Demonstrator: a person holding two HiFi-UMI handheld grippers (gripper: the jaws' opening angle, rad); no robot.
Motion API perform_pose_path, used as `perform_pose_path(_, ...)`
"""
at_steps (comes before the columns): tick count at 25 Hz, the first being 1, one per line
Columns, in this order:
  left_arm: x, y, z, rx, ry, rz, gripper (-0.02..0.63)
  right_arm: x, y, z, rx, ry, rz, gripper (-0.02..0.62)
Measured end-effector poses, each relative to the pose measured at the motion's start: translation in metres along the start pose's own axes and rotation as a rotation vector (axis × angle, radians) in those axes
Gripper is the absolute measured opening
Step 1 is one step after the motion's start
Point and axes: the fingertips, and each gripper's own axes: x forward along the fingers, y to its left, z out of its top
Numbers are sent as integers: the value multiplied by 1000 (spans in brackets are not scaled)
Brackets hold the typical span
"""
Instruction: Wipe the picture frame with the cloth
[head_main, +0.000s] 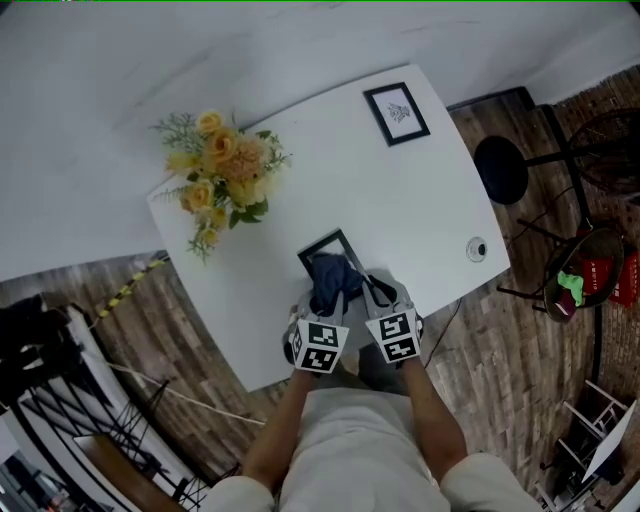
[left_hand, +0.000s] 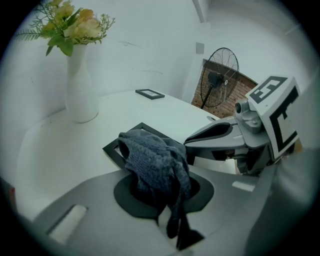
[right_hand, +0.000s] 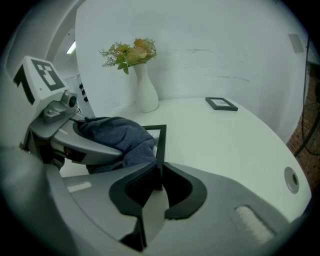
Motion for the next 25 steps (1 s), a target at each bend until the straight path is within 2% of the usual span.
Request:
perform_pose_path(19,-33,37,-41,-2,30,82,80,2,-2,-2,-2,-7,18,37)
perform_pose_path(25,-54,46,-38,1,-67,88,80,-7,-3,9,-33,-51,4,37)
